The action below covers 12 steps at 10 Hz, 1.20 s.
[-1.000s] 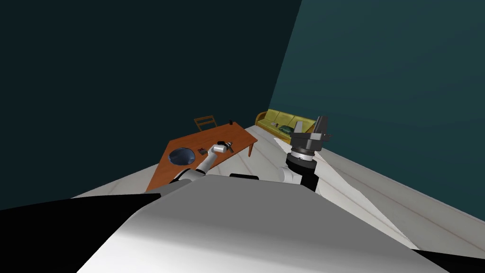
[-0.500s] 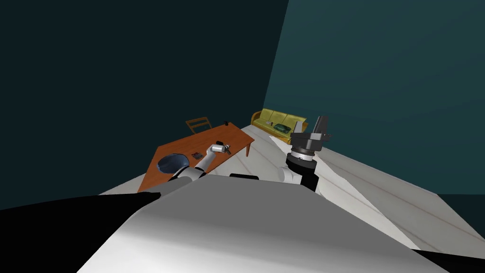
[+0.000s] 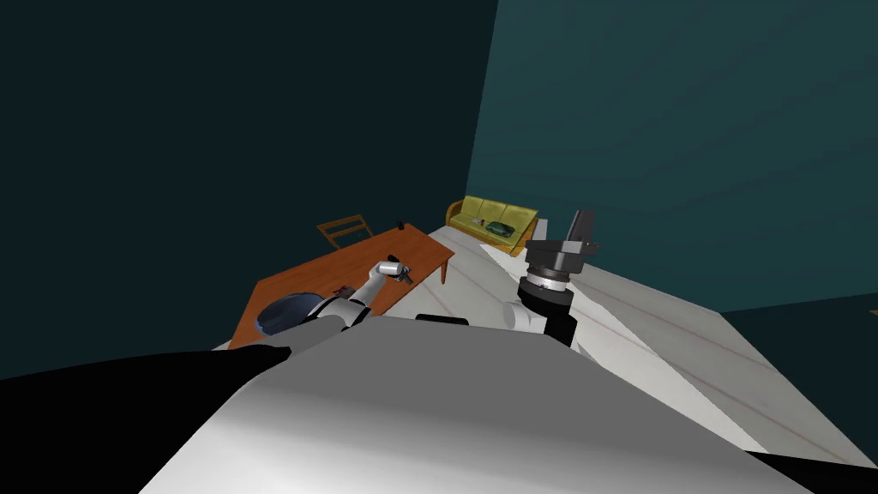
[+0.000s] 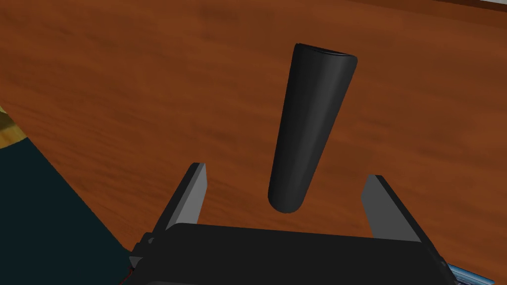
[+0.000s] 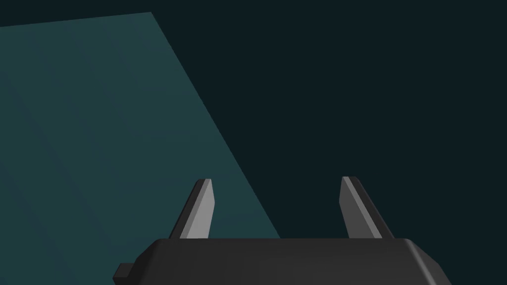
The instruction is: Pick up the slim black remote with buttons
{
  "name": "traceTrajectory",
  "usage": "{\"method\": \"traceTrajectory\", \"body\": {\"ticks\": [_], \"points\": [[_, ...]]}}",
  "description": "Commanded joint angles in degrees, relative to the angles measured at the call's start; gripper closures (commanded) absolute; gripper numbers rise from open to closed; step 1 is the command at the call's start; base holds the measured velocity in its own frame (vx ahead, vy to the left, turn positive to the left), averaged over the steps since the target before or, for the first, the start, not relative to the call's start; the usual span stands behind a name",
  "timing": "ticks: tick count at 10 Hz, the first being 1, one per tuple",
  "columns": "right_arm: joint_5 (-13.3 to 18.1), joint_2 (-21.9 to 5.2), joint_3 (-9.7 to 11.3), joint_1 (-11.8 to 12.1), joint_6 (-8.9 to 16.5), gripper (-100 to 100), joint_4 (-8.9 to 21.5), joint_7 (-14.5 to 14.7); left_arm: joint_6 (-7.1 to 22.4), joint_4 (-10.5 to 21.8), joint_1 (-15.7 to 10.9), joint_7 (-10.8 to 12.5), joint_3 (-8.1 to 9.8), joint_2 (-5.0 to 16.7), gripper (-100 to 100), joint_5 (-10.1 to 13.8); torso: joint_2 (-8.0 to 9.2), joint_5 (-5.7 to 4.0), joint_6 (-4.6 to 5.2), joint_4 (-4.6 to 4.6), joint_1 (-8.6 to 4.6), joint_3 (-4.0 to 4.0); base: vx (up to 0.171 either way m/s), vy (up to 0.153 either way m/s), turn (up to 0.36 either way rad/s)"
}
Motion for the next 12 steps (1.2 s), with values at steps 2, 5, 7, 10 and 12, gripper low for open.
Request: {"method": "traceTrajectory", "body": {"ticks": [2,5,7,10,12], "points": [[0.0,0.0,0.0,0.0,0.0,0,0.0,0.0,2.7,4.3,-1.3,-1.3,0.21,0.9,-100,1.0,0.05,-0.01,-0.01,0.01,-0.04,0.03,0.018,0.01,-0.125],[0.0,0.0,0.0,0.0,0.0,0,0.0,0.0,6.5,8.7,-2.5,-3.3,0.66,2.7,-100,2.5,-0.05,-0.01,0.03,0.0,-0.01,-0.02,0.046,0.025,-0.255],[0.0,0.0,0.0,0.0,0.0,0,0.0,0.0,8.8,11.4,-2.9,-4.1,0.89,3.4,-100,3.1,-0.07,0.01,-0.03,-0.02,0.02,-0.04,0.038,0.026,-0.164],[0.0,0.0,0.0,0.0,0.0,0,0.0,0.0,12.4,14.9,-3.6,-5.5,1.28,4.6,-100,4.2,0.01,-0.01,0.01,0.01,-0.03,0.01,0.031,0.022,-0.201],[0.0,0.0,0.0,0.0,0.0,0,0.0,0.0,14.5,17.2,-3.9,-6.4,1.58,5.3,-100,4.9,-0.07,0.0,0.0,-0.01,0.0,-0.04,0.048,0.03,-0.213]]}}
